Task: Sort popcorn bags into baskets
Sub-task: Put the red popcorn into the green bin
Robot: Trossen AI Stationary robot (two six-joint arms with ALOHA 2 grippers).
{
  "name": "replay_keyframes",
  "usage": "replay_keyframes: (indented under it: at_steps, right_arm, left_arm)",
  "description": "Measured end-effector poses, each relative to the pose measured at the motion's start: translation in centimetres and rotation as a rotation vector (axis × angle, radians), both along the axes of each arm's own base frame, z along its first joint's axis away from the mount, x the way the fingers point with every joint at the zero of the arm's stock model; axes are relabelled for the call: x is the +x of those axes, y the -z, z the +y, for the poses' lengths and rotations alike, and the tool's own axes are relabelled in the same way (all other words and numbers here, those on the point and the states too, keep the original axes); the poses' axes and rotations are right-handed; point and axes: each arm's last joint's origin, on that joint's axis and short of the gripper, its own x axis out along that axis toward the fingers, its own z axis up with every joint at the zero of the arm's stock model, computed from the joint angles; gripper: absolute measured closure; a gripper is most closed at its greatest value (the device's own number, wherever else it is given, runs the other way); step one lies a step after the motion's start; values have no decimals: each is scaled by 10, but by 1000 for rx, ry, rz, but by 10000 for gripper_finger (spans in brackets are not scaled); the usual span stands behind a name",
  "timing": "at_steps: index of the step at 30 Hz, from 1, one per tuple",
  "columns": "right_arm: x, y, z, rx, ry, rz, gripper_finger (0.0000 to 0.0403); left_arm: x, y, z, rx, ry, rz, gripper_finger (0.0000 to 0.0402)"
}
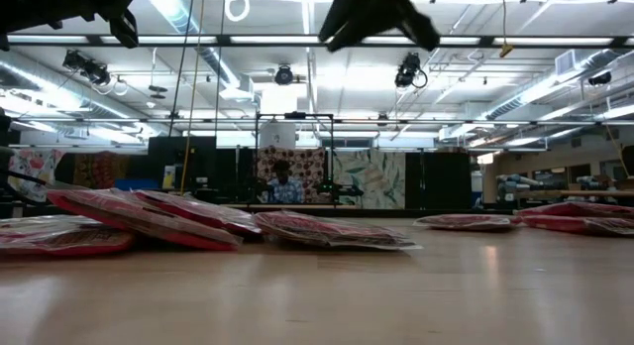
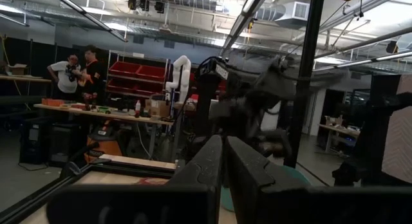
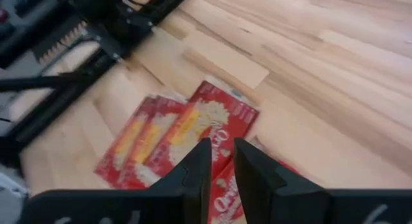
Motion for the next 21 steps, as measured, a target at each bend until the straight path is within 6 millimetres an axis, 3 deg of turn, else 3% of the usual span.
replay_keyframes:
  at_steps: [7, 11, 15, 21]
  right_arm:
    - [25, 43, 6, 68, -75, 91, 345]
    - [39, 57, 11, 81, -101, 159, 355]
    - [54, 56, 17, 72, -149, 235, 367]
    - [65, 34, 19, -40, -145, 385, 385]
  left_arm:
    - [0, 0, 0, 0, 0, -1, 374]
    - [0, 0, 0, 0, 0, -2, 374]
    - [0, 0, 0, 0, 0, -1, 374]
    - [0, 0, 0, 0, 0, -1, 374]
